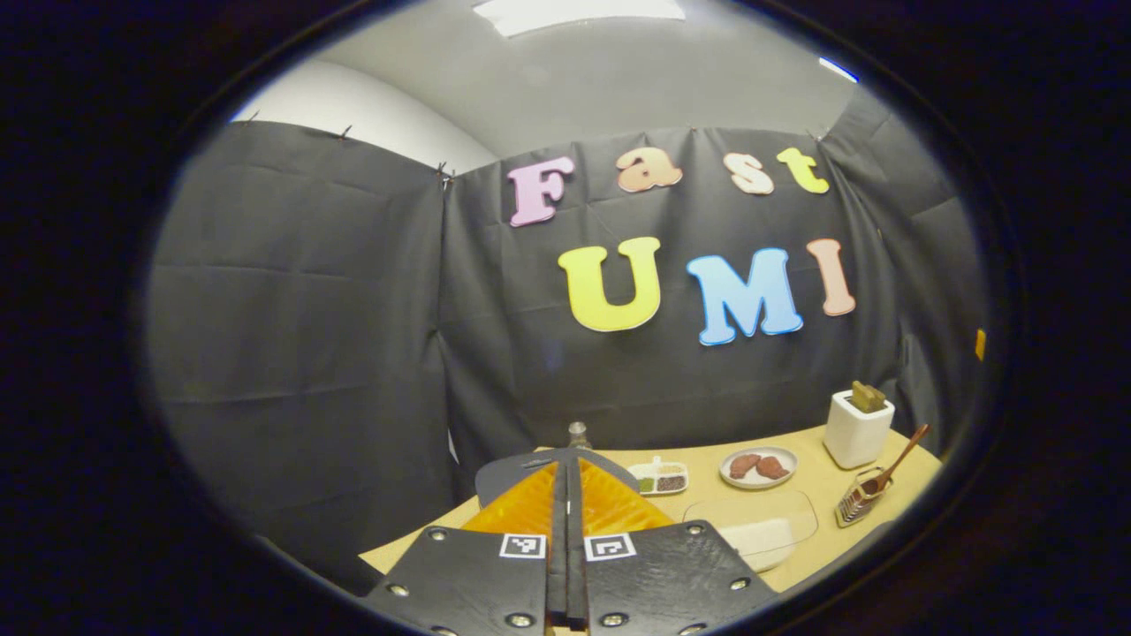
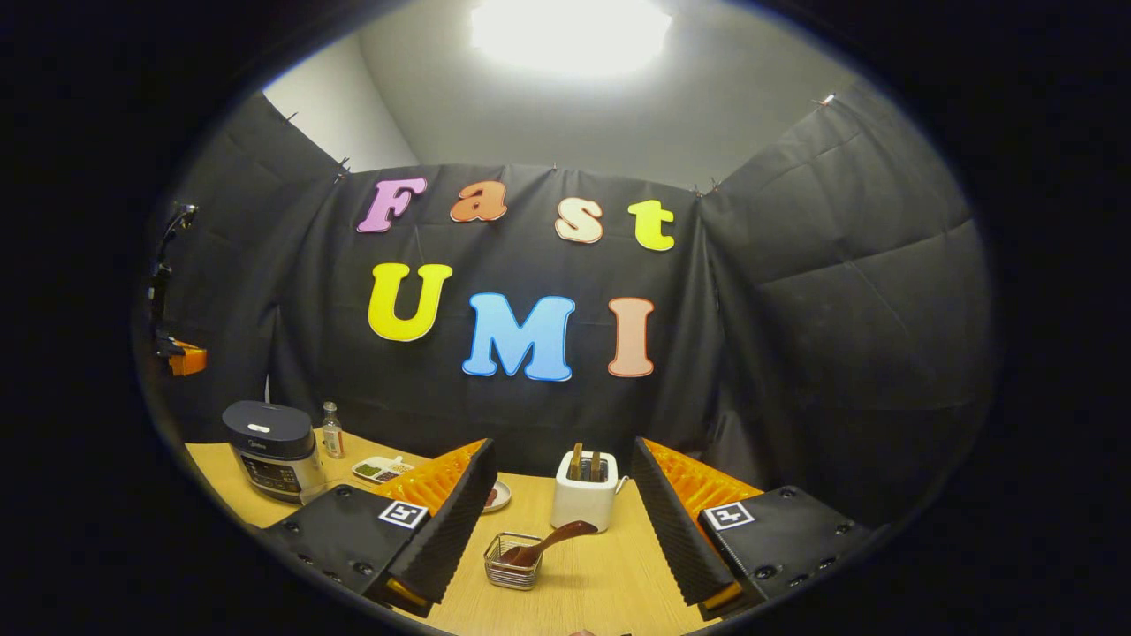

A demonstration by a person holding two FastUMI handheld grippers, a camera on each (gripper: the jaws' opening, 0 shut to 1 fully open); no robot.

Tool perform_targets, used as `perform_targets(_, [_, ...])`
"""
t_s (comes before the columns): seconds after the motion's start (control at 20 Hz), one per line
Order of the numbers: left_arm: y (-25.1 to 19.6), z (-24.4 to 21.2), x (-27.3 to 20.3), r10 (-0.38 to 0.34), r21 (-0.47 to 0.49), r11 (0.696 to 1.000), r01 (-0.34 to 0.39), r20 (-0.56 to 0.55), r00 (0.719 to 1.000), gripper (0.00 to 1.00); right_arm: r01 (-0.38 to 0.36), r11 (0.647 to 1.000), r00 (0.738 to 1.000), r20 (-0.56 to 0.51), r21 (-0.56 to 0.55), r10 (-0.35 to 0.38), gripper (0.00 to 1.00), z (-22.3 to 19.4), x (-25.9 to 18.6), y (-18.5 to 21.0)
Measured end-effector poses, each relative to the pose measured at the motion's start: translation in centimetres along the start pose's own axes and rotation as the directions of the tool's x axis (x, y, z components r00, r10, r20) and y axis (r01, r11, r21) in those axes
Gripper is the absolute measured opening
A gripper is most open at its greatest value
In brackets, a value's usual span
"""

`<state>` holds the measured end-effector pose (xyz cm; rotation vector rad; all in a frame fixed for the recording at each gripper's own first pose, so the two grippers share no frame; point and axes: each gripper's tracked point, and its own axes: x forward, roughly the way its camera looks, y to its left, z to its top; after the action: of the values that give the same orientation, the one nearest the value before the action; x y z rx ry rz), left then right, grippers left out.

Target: Close the left gripper, press the button to open the rice cooker; take a wooden spoon from the chopstick holder with the right hand, scoop a spoonful of rice and pour it into the rice cooker, then put the wooden spoon back into the chopstick holder.

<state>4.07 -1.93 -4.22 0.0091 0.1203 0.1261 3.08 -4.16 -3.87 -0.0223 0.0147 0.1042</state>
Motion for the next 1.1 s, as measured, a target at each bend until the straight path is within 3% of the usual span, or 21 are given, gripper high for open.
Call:
perform_targets(0.3, [0.9, -4.1, 6.8, -0.044, -0.018, 0.999, 0.043, -0.090, 0.995, 0.01, 0.066, 0.998, 0.997, -0.047, 0.018, -0.065, 0.97, -1.0, 2.0, 0.9])
perform_targets(0.65, [-0.8, -11.1, 13.8, -0.165, -0.023, 0.986, 0.164, -0.217, 0.962, 0.01, 0.145, 0.989, 0.986, -0.082, 0.016, -0.143, 0.98, -1.0, 3.8, 3.0])
perform_targets(0.9, [-1.2, -14.8, 16.1, -0.192, -0.047, 0.981, 0.187, -0.270, 0.943, 0.01, 0.174, 0.985, 0.980, -0.099, 0.005, -0.172, 0.98, -0.7, 4.3, 4.3])
perform_targets(1.1, [-0.9, -15.0, 15.5, -0.192, -0.059, 0.981, 0.183, -0.237, 0.952, 0.02, 0.173, 0.985, 0.978, -0.114, -0.007, -0.173, 0.98, -1.1, 4.6, 5.5])
